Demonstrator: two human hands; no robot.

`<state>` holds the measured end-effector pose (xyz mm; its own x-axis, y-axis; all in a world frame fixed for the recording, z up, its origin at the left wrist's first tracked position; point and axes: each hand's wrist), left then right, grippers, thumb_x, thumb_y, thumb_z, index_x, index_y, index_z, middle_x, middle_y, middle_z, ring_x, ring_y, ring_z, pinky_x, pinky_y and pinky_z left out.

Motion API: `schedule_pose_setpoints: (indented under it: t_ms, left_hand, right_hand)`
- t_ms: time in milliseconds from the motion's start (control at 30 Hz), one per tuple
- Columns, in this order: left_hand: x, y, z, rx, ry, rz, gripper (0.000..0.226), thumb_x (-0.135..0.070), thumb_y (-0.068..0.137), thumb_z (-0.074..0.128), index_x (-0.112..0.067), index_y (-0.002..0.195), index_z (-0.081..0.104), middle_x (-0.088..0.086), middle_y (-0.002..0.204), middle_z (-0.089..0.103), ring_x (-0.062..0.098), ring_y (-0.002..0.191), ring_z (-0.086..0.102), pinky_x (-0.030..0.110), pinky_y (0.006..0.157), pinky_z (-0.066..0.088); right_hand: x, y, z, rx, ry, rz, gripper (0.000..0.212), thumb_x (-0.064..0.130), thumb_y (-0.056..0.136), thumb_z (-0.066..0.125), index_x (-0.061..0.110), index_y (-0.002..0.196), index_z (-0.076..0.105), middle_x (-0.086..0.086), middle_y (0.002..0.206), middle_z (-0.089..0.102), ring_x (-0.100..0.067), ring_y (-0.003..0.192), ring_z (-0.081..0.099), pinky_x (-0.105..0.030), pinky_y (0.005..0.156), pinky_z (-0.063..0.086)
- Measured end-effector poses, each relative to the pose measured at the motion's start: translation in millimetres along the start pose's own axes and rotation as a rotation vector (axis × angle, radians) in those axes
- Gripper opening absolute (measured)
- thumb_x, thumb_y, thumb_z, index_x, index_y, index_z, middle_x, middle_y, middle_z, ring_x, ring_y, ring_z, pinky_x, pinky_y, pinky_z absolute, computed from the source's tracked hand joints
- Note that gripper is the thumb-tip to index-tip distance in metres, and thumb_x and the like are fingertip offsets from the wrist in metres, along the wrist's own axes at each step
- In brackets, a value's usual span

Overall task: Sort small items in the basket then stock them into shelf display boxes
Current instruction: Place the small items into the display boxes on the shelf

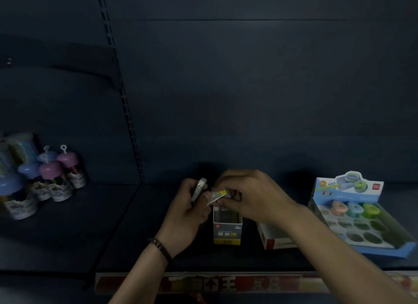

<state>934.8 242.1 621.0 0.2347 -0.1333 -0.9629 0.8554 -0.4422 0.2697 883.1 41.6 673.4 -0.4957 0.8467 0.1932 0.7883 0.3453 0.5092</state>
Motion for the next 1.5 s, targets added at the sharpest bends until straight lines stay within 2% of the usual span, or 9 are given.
schedule_pose_setpoints:
  t_ms: [100, 200, 333, 700, 1000, 1100, 1167, 1267, 1500]
  left_hand:
    - [8.1, -2.8, 6.8, -0.077, -0.03, -0.035, 0.018, -0.027, 0.111, 0.047, -0.02, 0.097, 0.055, 0.005, 0.082, 0.058, 0.015, 0.069, 0.05, 0.026, 0.061, 0.045]
    - [28.1, -20.0, 8.4, -0.143, 0.114, 0.013, 0.023, -0.035, 0.11, 0.043, -0.027, 0.093, 0.056, -0.007, 0.079, 0.057, 0.009, 0.074, 0.052, 0.031, 0.07, 0.048]
    - [38.1, -33.3, 11.4, -0.088, 0.269, 0.108, 0.017, -0.022, 0.111, 0.045, -0.018, 0.099, 0.057, -0.007, 0.081, 0.064, 0.008, 0.07, 0.057, 0.027, 0.064, 0.049]
    - [32.8, -34.1, 13.3, -0.068, 0.358, 0.116, 0.02, -0.015, 0.11, 0.049, -0.023, 0.105, 0.067, -0.015, 0.082, 0.07, 0.0, 0.073, 0.064, 0.01, 0.065, 0.043]
    - [50.5, -31.3, 7.9, -0.214, 0.269, 0.088, 0.025, -0.021, 0.107, 0.056, -0.035, 0.125, 0.067, 0.005, 0.082, 0.072, 0.02, 0.077, 0.074, 0.04, 0.075, 0.062]
    - [52.1, -29.0, 7.4, -0.267, 0.21, 0.082, 0.028, -0.019, 0.107, 0.058, -0.034, 0.128, 0.068, 0.005, 0.092, 0.07, 0.022, 0.079, 0.075, 0.04, 0.075, 0.065]
    - [51.0, -27.6, 9.0, -0.314, 0.146, 0.034, 0.029, -0.014, 0.105, 0.061, -0.029, 0.128, 0.068, 0.005, 0.091, 0.071, 0.023, 0.077, 0.077, 0.04, 0.074, 0.066]
    - [48.0, -25.4, 6.9, -0.408, 0.065, -0.034, 0.022, -0.012, 0.1, 0.068, -0.026, 0.117, 0.071, 0.002, 0.094, 0.076, 0.02, 0.086, 0.079, 0.041, 0.082, 0.065]
    - [5.7, -15.5, 1.3, -0.371, -0.177, -0.103, 0.014, -0.021, 0.107, 0.057, -0.009, 0.111, 0.063, 0.009, 0.099, 0.08, 0.029, 0.091, 0.079, 0.041, 0.071, 0.06]
  right_hand:
    - [-8.0, 0.1, -6.2, 0.06, -0.076, 0.043, 0.011, 0.035, 0.095, 0.074, 0.032, 0.106, 0.077, 0.02, 0.109, 0.066, 0.001, 0.091, 0.06, -0.034, 0.075, 0.056]
    - [-26.5, -4.7, -11.0, 0.034, -0.111, 0.242, 0.003, 0.035, 0.094, 0.078, 0.035, 0.095, 0.076, 0.022, 0.103, 0.069, -0.003, 0.091, 0.065, -0.038, 0.079, 0.058]
    - [-40.4, -1.5, -4.3, 0.196, -0.166, 0.427, 0.001, 0.041, 0.093, 0.076, 0.04, 0.094, 0.075, 0.024, 0.098, 0.071, -0.003, 0.091, 0.065, -0.032, 0.082, 0.058]
    - [-50.9, 30.1, 43.3, 0.415, -0.213, 0.581, 0.025, 0.047, 0.082, 0.082, 0.028, 0.098, 0.078, 0.005, 0.105, 0.077, -0.018, 0.1, 0.071, -0.038, 0.09, 0.062]
    - [-57.5, 31.0, 49.0, 0.507, -0.075, 0.591, 0.016, 0.028, 0.091, 0.076, 0.021, 0.103, 0.083, 0.002, 0.105, 0.08, -0.013, 0.098, 0.073, -0.032, 0.09, 0.06]
    - [-56.4, 30.3, 41.9, 0.513, 0.032, 0.59, 0.014, 0.024, 0.093, 0.076, 0.025, 0.105, 0.083, 0.007, 0.105, 0.08, -0.005, 0.086, 0.07, -0.016, 0.067, 0.054]
    - [-53.2, 29.0, 36.0, 0.47, 0.091, 0.604, 0.012, 0.026, 0.095, 0.076, 0.027, 0.105, 0.083, 0.01, 0.105, 0.079, -0.002, 0.086, 0.07, -0.014, 0.067, 0.053]
    - [-43.0, 26.6, 25.5, 0.268, 0.085, 0.553, 0.012, 0.03, 0.097, 0.072, 0.028, 0.102, 0.083, 0.014, 0.105, 0.079, -0.001, 0.098, 0.07, -0.017, 0.088, 0.052]
    - [6.7, -1.1, 2.5, -0.075, 0.305, 0.401, 0.014, 0.027, 0.091, 0.082, 0.036, 0.102, 0.081, 0.025, 0.098, 0.076, 0.008, 0.1, 0.069, -0.01, 0.085, 0.052]
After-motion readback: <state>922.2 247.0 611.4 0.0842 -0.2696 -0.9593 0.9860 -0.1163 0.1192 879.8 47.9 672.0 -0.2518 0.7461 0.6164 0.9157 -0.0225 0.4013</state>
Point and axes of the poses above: each hand's wrist, its own y-axis towards the middle knuckle, its own z-axis out of the palm, x = y × z
